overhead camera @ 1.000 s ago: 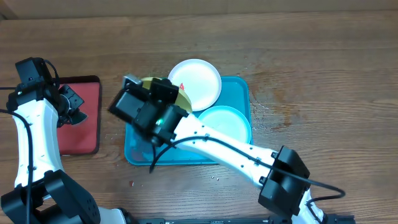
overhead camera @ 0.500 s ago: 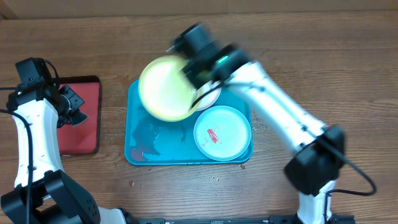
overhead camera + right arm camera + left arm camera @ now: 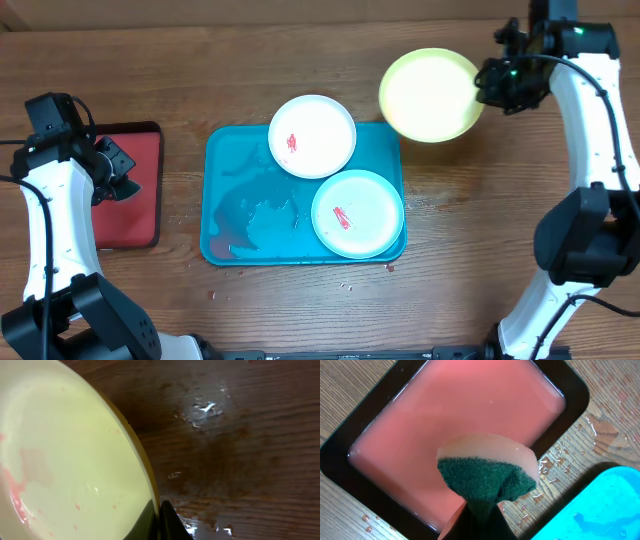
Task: Clean dirty plates on tray and stack at the side
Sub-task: 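Lift the yellow plate with the right gripper and place it right of the tray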
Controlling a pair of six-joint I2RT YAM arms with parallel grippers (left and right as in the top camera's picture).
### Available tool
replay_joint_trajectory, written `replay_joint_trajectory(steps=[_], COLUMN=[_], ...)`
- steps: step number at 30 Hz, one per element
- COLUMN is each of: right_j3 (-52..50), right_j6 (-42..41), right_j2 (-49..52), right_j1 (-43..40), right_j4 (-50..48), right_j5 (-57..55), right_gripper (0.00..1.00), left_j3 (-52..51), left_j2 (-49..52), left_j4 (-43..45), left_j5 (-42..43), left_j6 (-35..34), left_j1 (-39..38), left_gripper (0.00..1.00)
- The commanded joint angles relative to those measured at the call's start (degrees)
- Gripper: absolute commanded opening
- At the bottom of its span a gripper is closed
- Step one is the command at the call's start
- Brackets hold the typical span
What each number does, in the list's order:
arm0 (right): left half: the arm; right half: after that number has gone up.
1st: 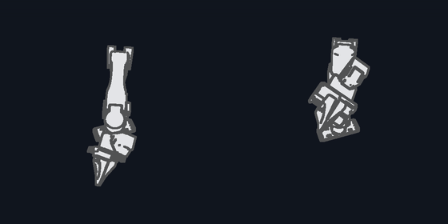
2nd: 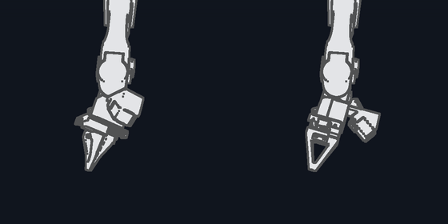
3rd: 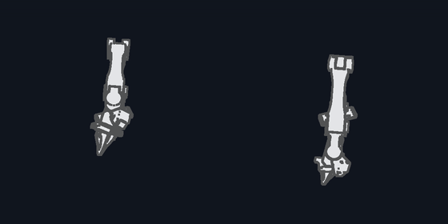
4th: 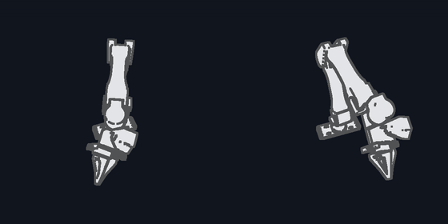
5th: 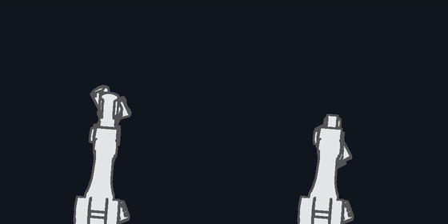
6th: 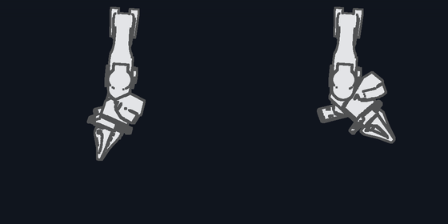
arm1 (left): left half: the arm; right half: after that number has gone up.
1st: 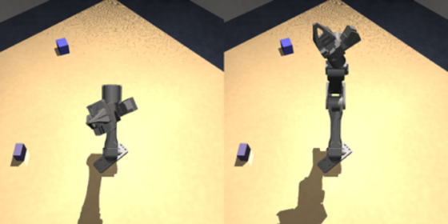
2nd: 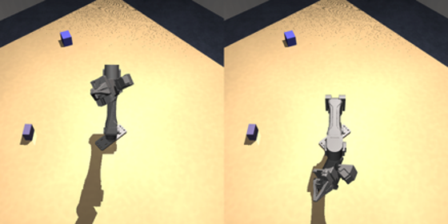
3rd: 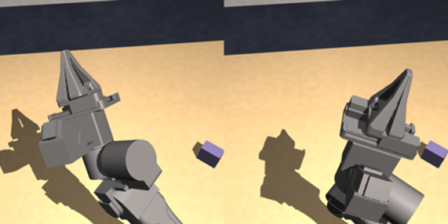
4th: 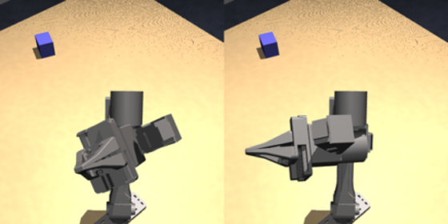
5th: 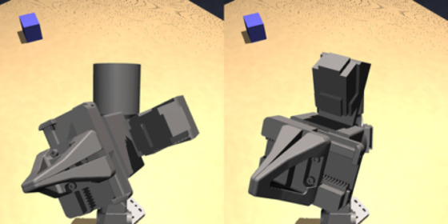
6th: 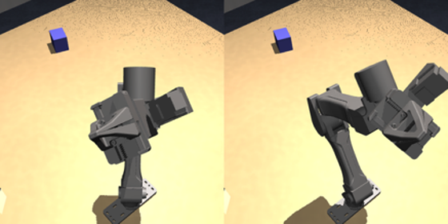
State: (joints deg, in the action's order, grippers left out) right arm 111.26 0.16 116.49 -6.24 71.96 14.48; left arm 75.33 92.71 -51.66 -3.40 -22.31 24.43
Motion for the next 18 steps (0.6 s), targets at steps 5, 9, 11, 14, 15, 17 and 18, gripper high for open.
replay_joint_trajectory(steps=[5,9,11,14,15,17,18], right_j3=[-11.5,-17.5,-20.3,-23.9,-24.5,-24.9,-24.8], right_j6=[-2.2,-3.9,-5.4,-5.4,-5.4,-5.4,-5.4], right_j2=[2.5,2.5,2.5,2.5,2.5,2.5,2.5], right_j1=[-5.2,-5.8,-5.8,-5.8,-5.7,-5.6,-5.5], right_j4=[-9.6,-17.2,-20.9,-24.5,-24.9,-25.1,-25.1], right_j5=[1.7,-1.1,-3.8,-4.0,-3.9,-3.9,-3.9], right_gripper=[0.04,0.04,0.04,0.05,0.05,0.11,0.19], left_j3=[0.3,0.3,0.3,0.3,0.3,0.3,0.4], left_j2=[-0.3,-0.3,-0.3,-0.3,-0.3,-0.3,-0.3], left_j4=[0.3,0.5,0.5,0.5,0.5,0.6,0.7], left_j5=[0.5,0.5,0.5,0.5,0.5,0.5,0.5], left_j6=[0.5,0.4,0.5,0.5,0.5,0.5,0.4], left_j1=[0.1,0.1,0.1,0.1,0.1,0.1,0.1], left_gripper=[0.04,0.04,0.04,0.04,0.04,0.04,0.04])
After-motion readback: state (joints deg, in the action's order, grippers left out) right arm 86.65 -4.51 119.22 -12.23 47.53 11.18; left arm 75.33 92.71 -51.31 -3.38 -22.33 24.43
